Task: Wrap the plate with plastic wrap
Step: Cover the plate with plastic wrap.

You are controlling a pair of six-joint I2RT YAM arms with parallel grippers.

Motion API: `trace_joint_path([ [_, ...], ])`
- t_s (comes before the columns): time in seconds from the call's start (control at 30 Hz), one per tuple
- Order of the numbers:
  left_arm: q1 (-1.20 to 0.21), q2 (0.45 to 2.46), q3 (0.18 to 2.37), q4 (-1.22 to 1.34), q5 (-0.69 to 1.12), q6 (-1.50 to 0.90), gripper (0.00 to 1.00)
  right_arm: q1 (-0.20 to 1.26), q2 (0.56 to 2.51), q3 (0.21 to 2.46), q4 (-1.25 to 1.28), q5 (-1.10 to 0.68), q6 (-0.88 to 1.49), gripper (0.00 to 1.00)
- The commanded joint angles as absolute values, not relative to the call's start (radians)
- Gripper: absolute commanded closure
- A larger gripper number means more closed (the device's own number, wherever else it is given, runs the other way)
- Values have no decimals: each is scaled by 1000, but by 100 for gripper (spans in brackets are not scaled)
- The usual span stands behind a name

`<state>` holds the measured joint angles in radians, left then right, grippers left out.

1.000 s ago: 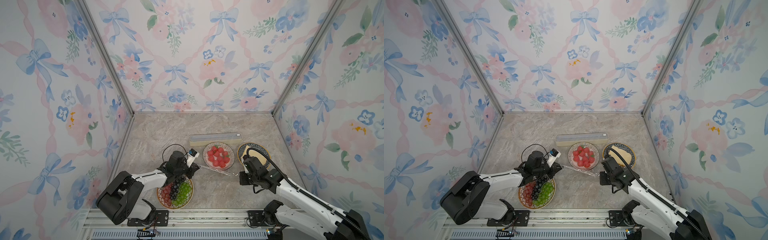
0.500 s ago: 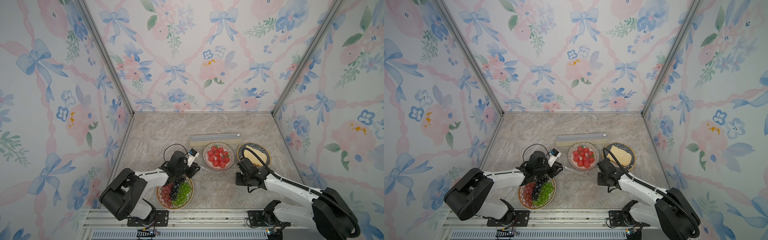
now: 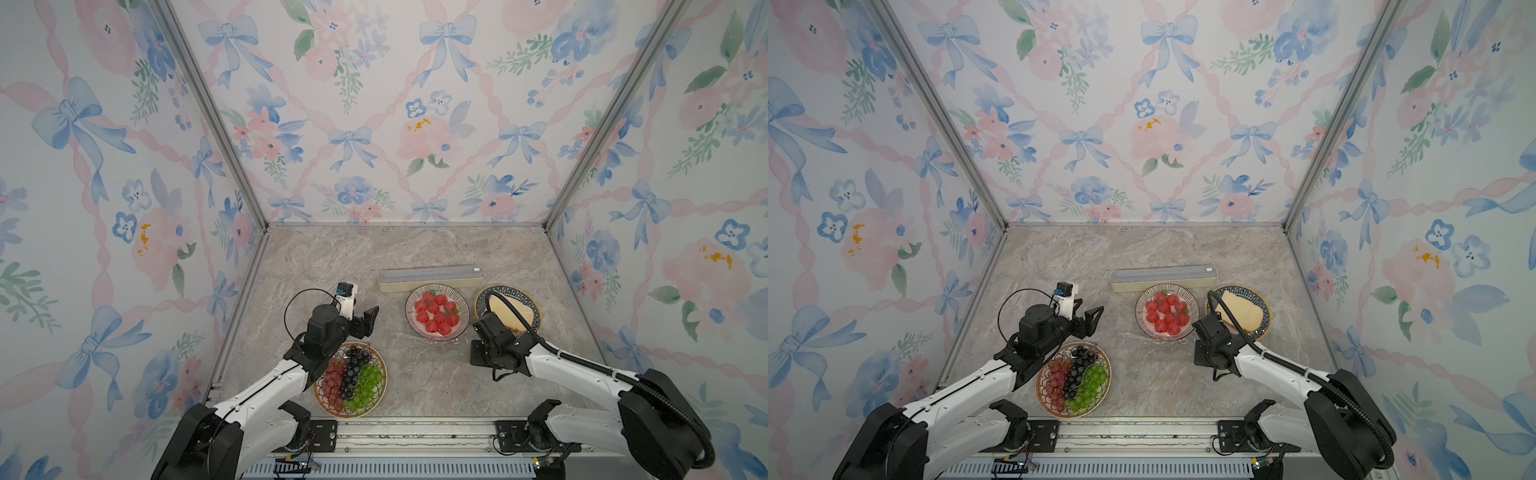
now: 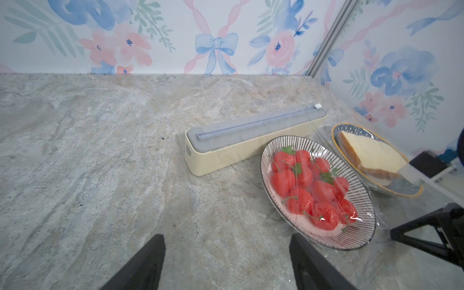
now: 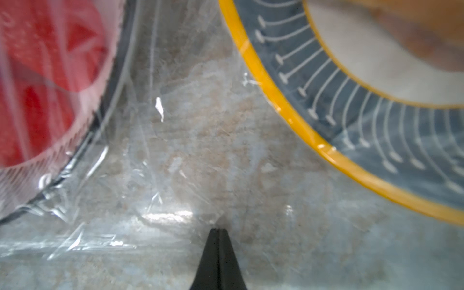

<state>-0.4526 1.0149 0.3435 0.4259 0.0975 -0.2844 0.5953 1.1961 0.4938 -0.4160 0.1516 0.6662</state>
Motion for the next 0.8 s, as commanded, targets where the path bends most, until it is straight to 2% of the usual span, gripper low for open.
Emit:
trace_joint_path([
  [0.0, -456, 1025, 371, 437, 209, -370, 20, 585, 1138, 480, -516, 186, 702, 85],
  [0.2, -574, 1162, 428, 391, 374, -597, 23, 601, 1006, 521, -644, 179, 709, 60],
  [0.33, -637, 1252, 466, 356, 437, -777, 20, 623, 939, 597, -687, 161, 697, 42],
  [0.47, -689, 1375, 527, 356, 471, -875, 16, 630, 921, 634, -580, 91, 725, 16],
  [0.57, -700, 1463, 568, 356, 474, -892, 15, 620, 935, 571, -358, -9, 829, 1],
  [0.77, -707, 1593, 640, 371, 491, -881, 13, 560, 1097, 499, -92, -143, 954, 3],
])
